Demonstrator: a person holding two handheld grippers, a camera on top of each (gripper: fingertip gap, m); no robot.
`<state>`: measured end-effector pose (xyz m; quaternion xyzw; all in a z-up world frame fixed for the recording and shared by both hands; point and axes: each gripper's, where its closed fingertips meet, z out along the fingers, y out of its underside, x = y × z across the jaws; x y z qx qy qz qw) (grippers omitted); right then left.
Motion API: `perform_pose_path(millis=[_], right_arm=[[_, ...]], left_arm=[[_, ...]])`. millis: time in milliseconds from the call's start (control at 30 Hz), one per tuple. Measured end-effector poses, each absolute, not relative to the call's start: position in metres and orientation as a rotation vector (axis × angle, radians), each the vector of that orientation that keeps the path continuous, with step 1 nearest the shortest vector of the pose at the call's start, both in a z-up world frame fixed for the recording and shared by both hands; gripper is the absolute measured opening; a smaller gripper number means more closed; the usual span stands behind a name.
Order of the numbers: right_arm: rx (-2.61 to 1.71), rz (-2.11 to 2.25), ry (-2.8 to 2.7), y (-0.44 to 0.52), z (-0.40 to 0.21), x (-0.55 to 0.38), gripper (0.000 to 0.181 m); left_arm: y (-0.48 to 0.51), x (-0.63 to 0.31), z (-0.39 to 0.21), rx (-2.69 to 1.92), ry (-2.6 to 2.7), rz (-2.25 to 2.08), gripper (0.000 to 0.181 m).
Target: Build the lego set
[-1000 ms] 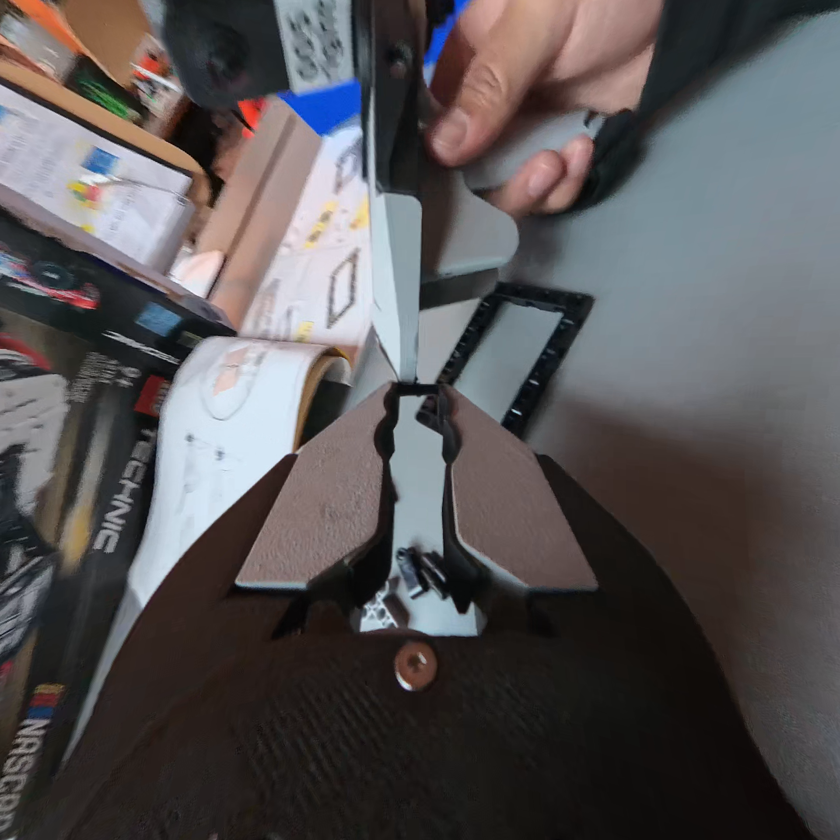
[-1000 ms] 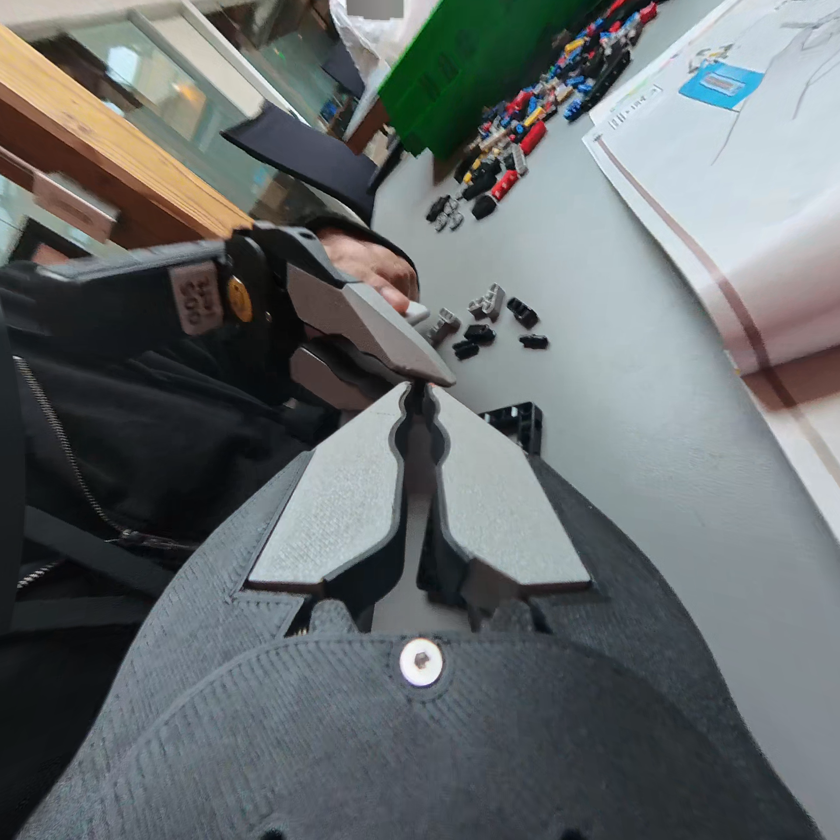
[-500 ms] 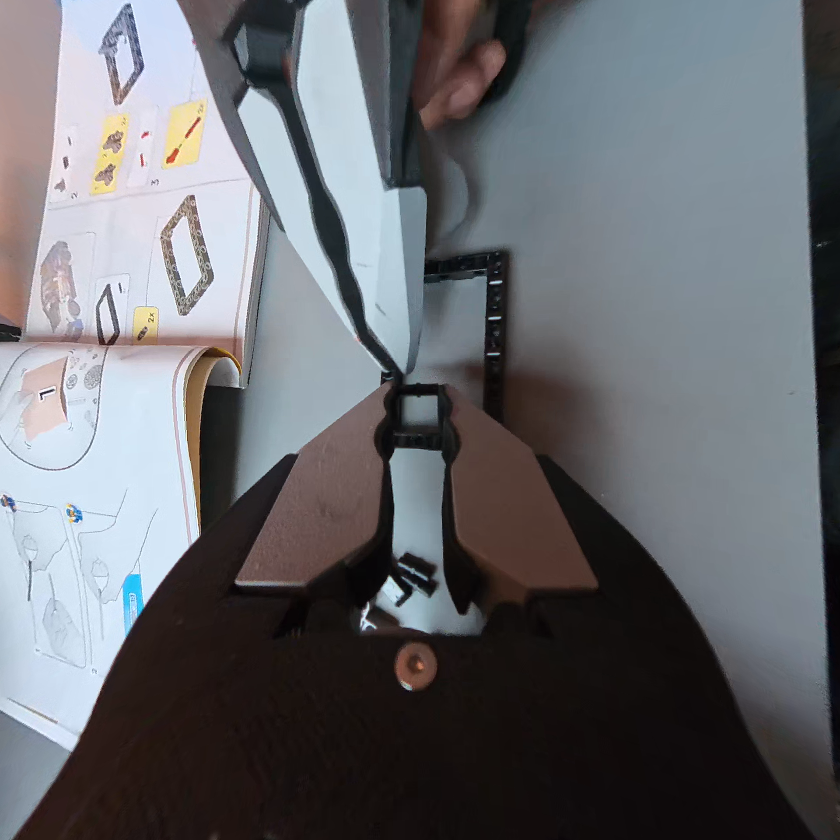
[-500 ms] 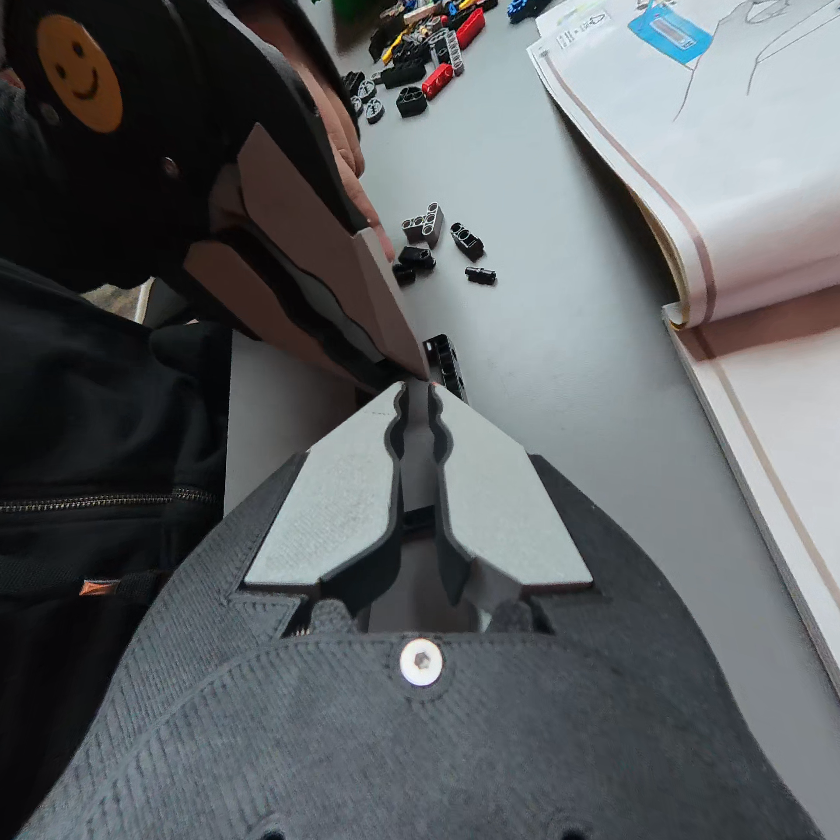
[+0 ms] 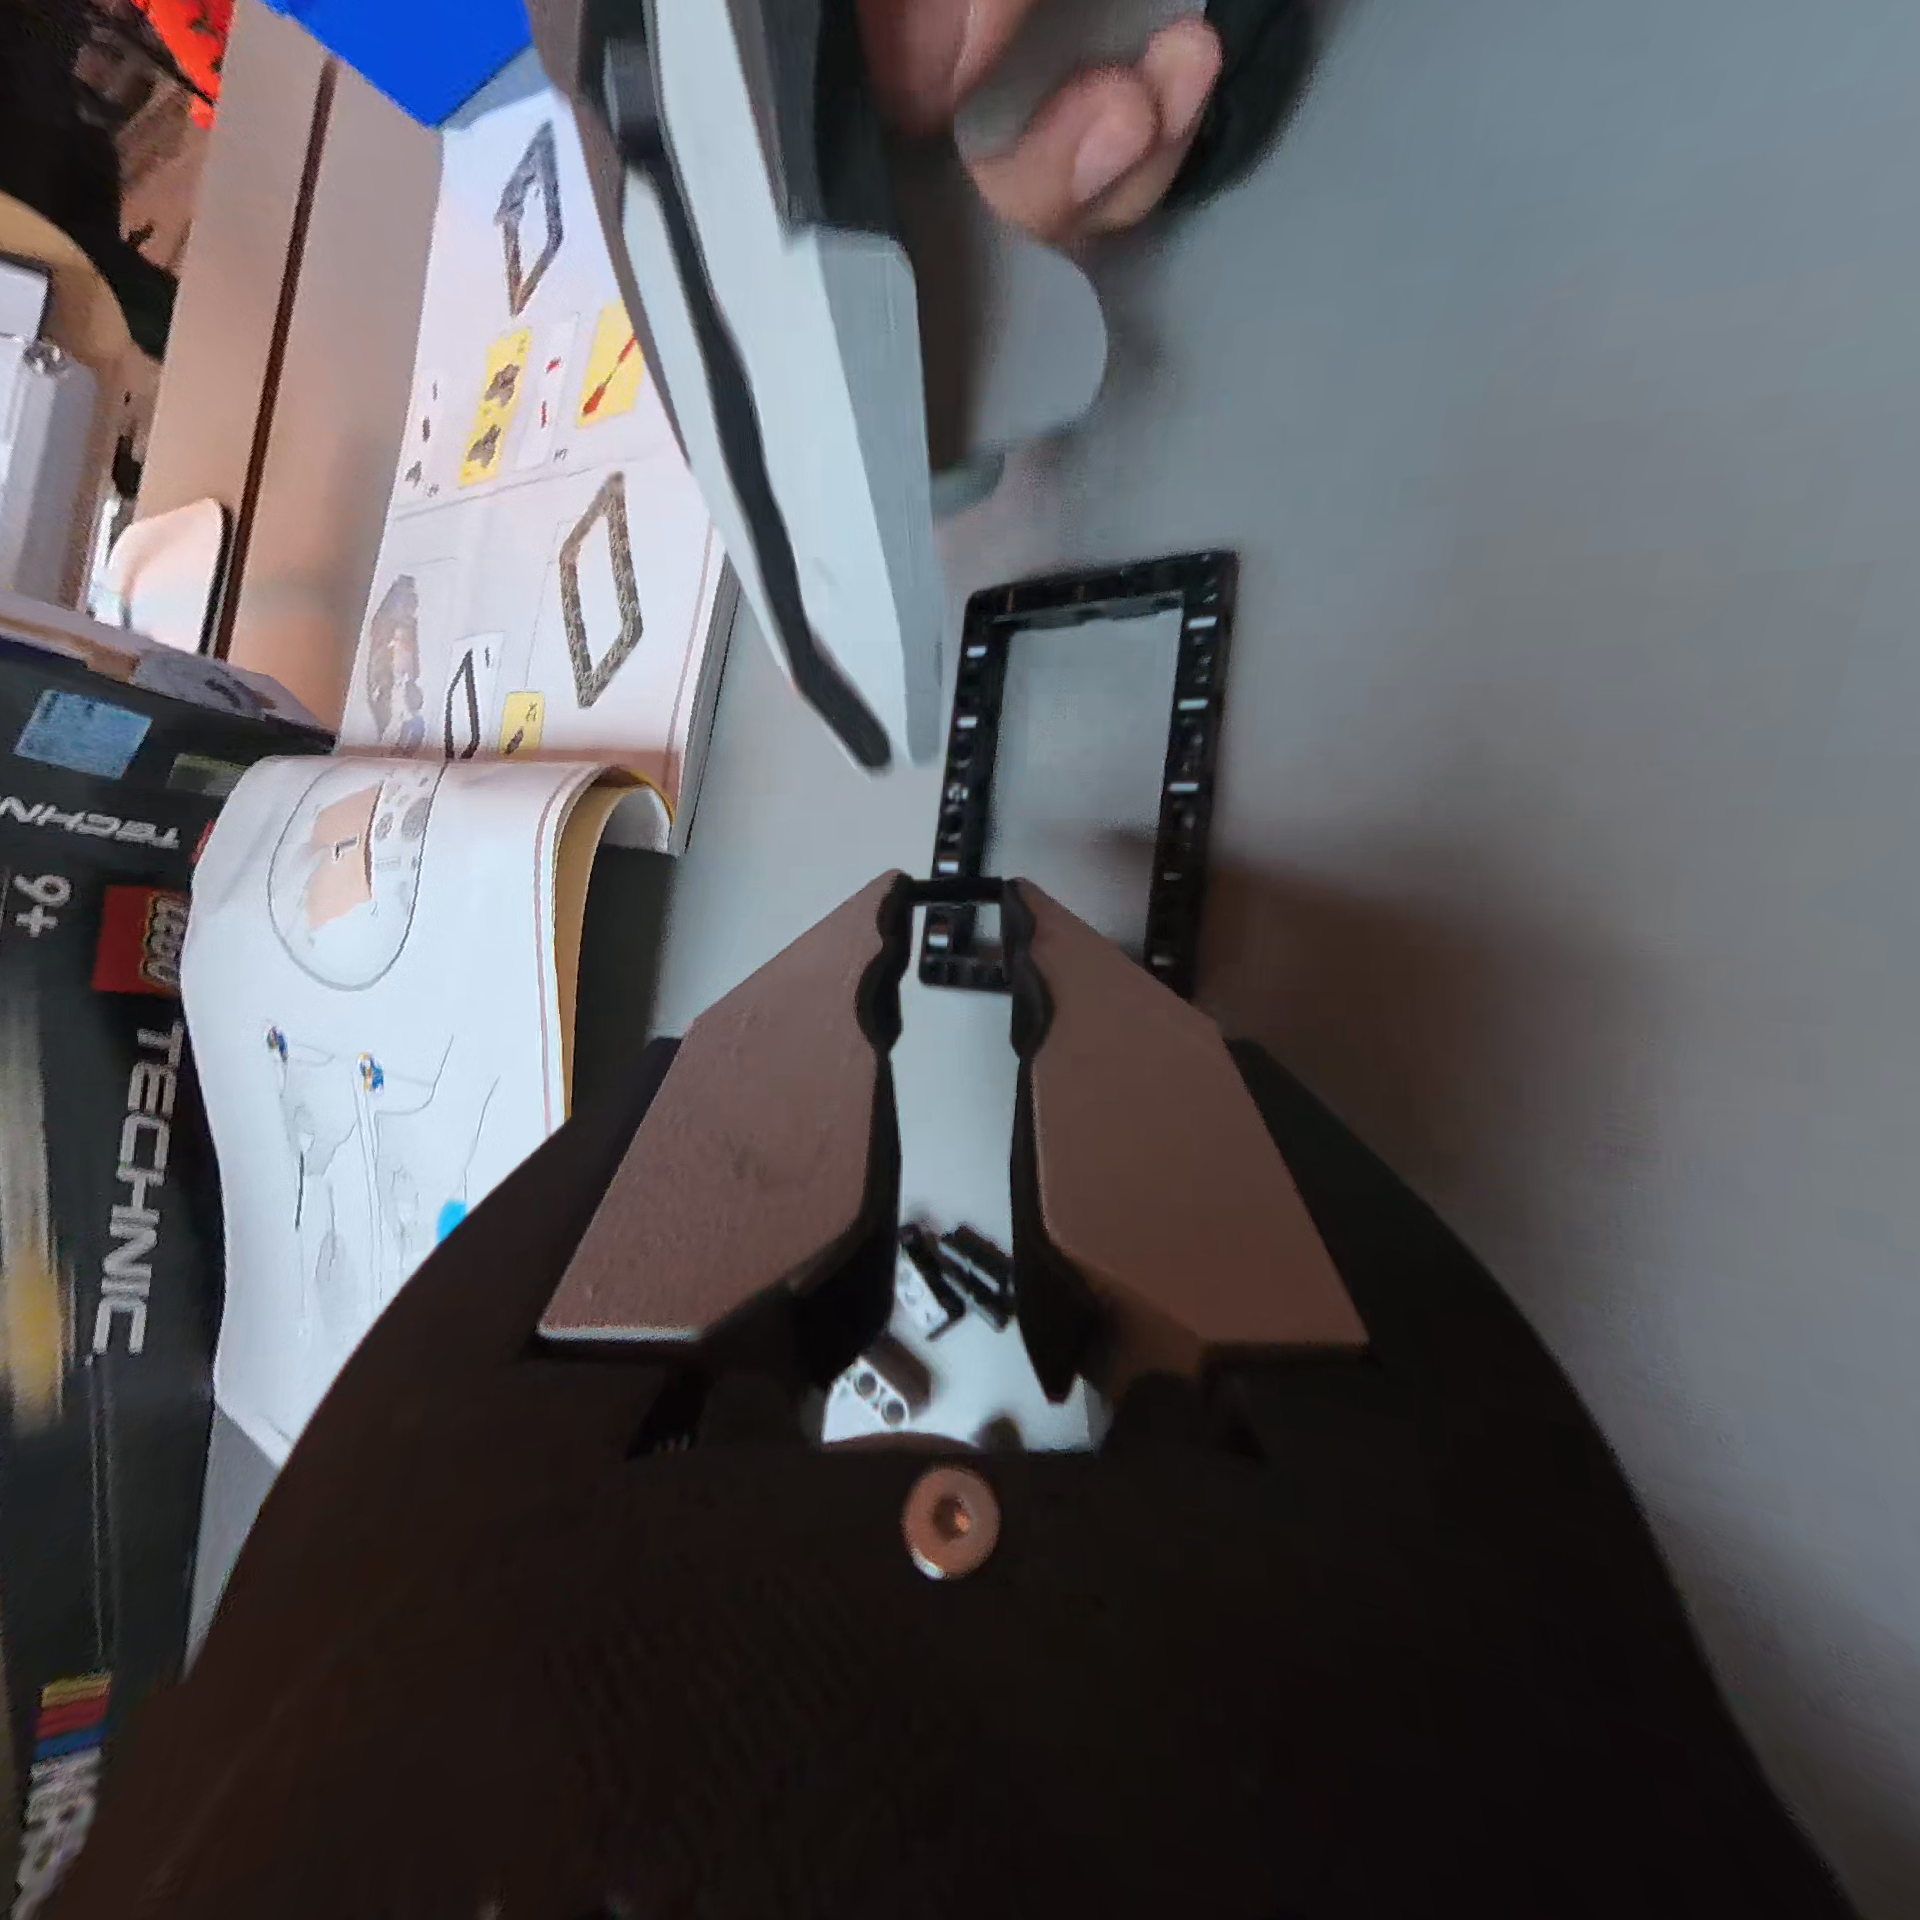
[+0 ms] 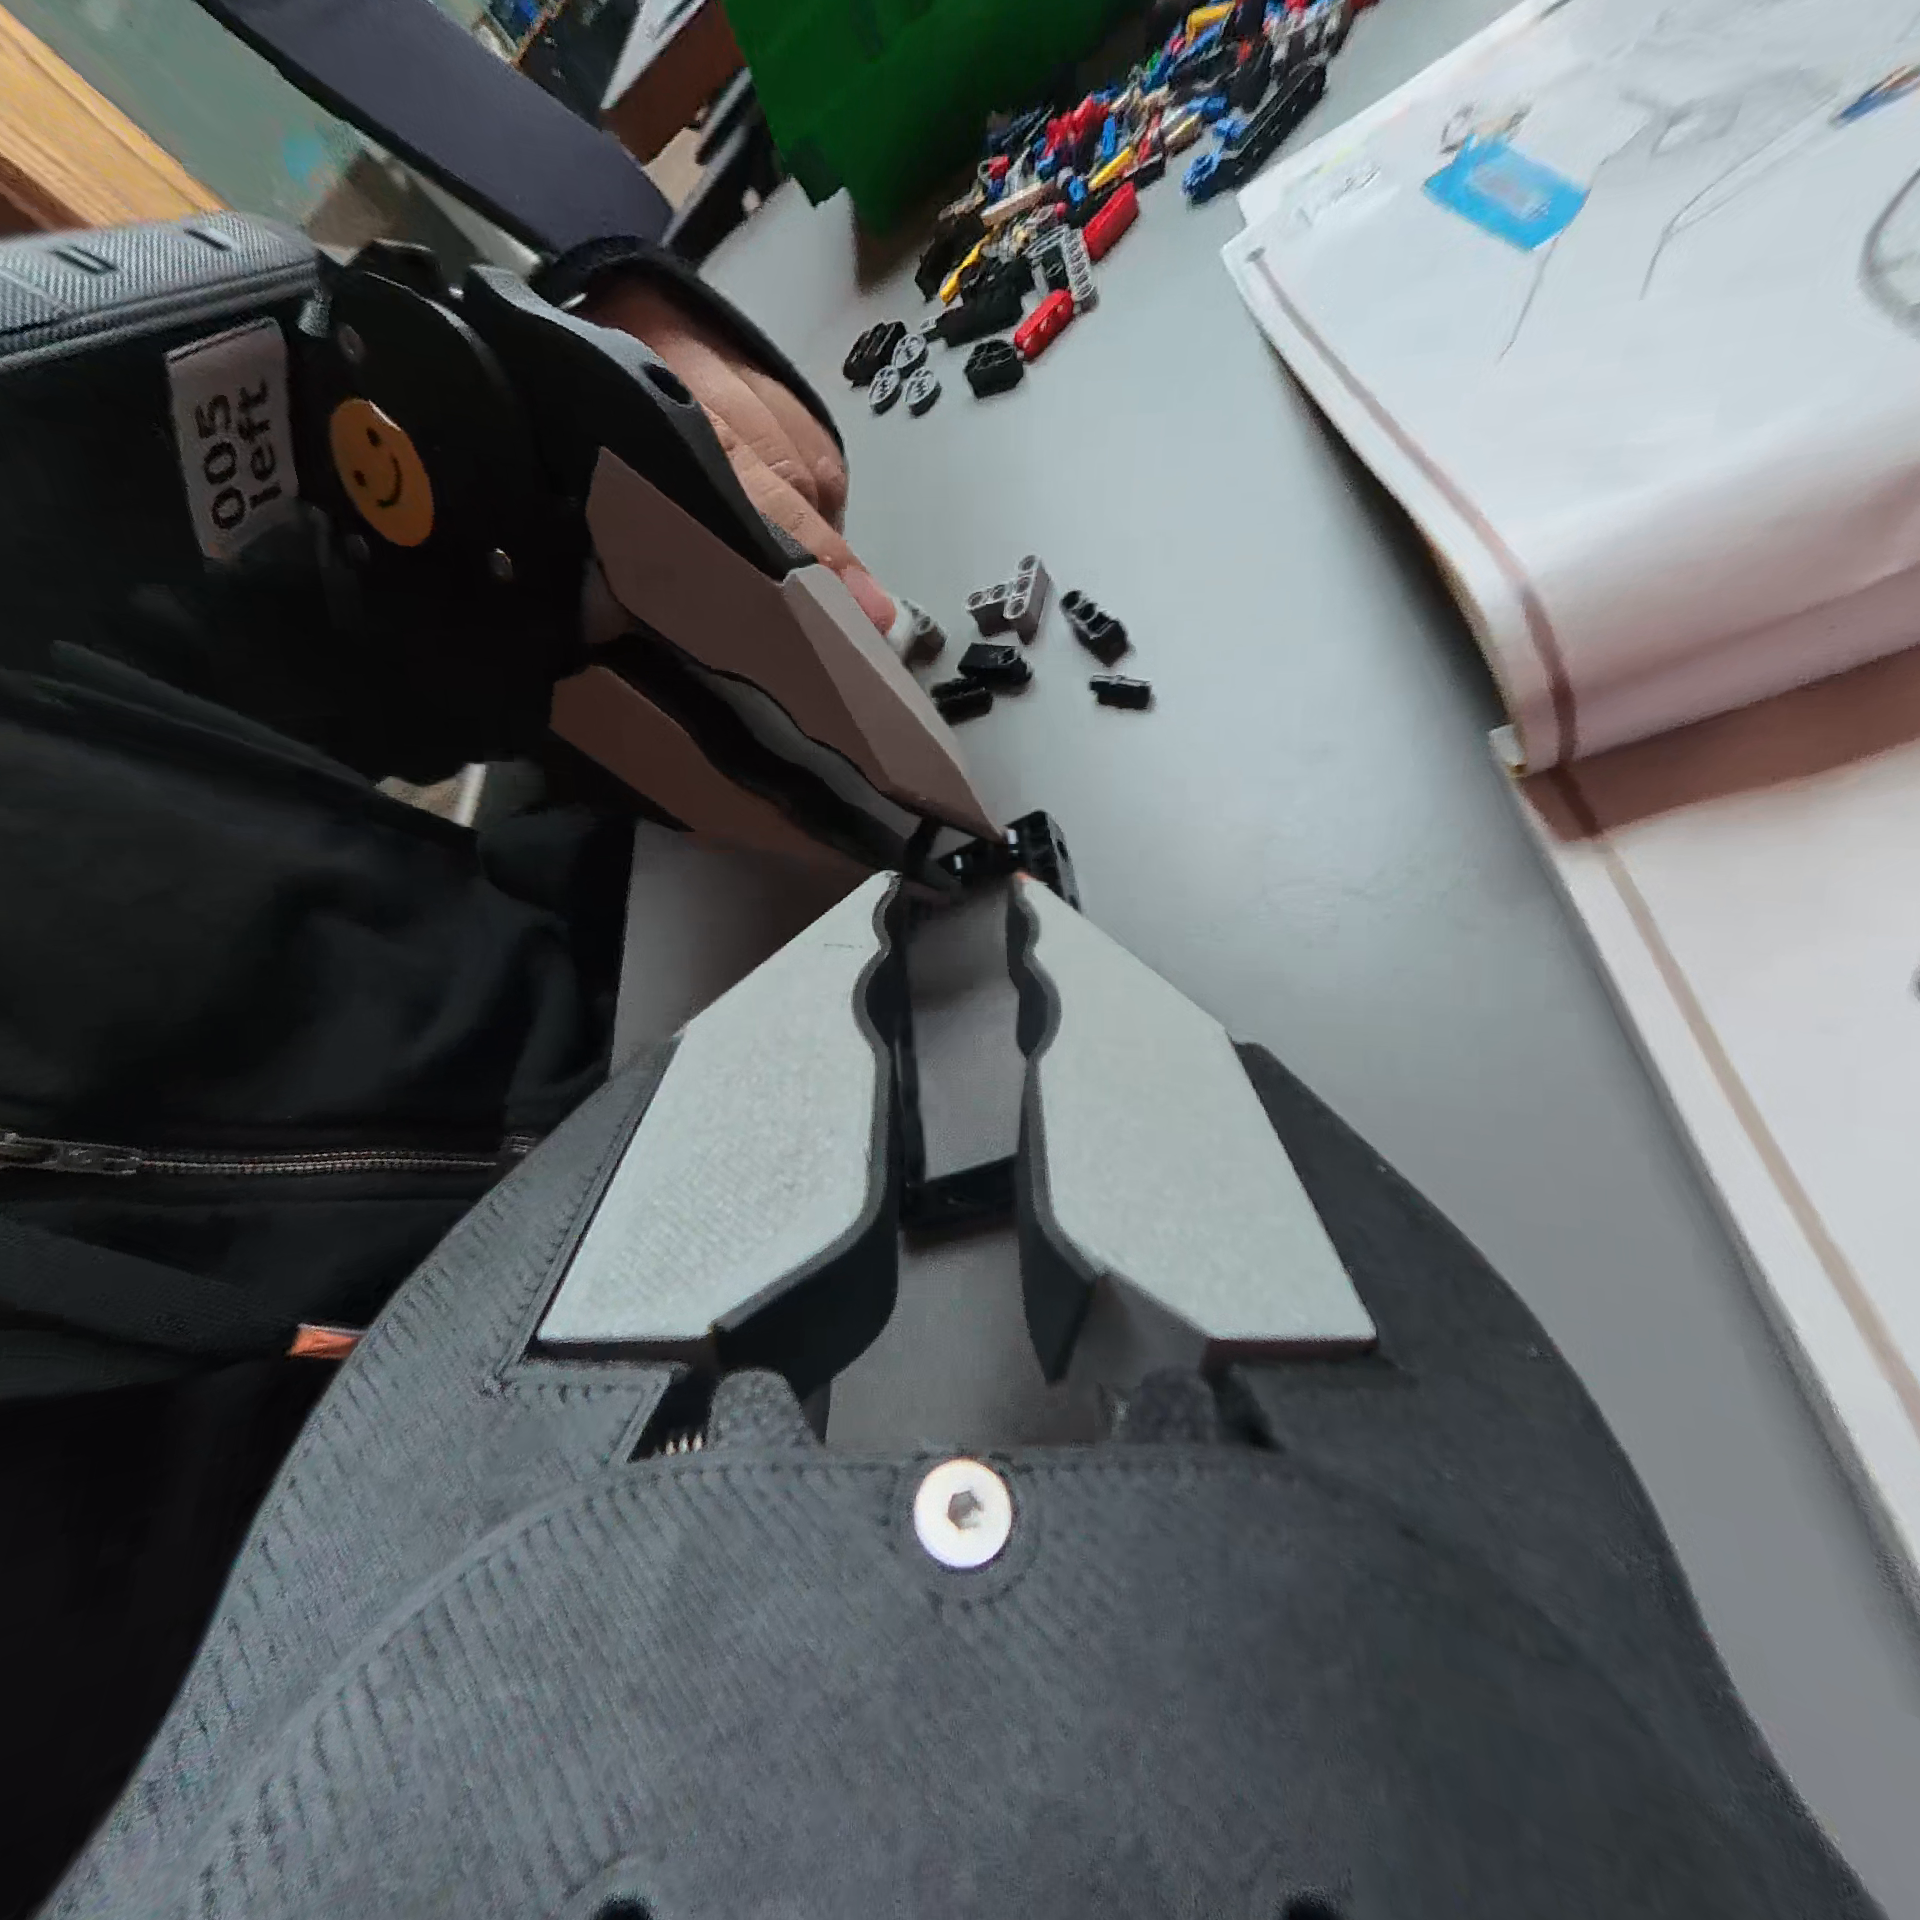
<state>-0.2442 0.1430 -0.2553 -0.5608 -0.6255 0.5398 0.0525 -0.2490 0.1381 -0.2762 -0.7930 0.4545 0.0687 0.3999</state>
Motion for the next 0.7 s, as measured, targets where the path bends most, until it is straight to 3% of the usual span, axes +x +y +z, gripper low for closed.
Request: perform_pose_path(millis=[200, 267, 400, 700], right_arm=[[-1.645, 1.149, -2.047, 0.170, -0.285, -0.227, 0.041], [-1.587, 1.020, -2.081, 0.171, -0.291, -0.227, 0.036], [-1.480, 0.818, -2.144, 0.171, -0.295, -0.225, 0.005], [-0.751, 0.134, -1.848, 0.173, -0.232, -0.225, 0.005]], left_arm=[[0.112, -0.262, -0.270, -2.043, 1.005, 0.126, 0.014], [0.106, -0.264, -0.270, -2.046, 0.977, 0.118, 0.014], [0.103, -0.267, -0.270, -2.046, 0.936, 0.116, 0.014], [0.098, -0.270, -0.257, -2.017, 0.842, 0.015, 0.014]])
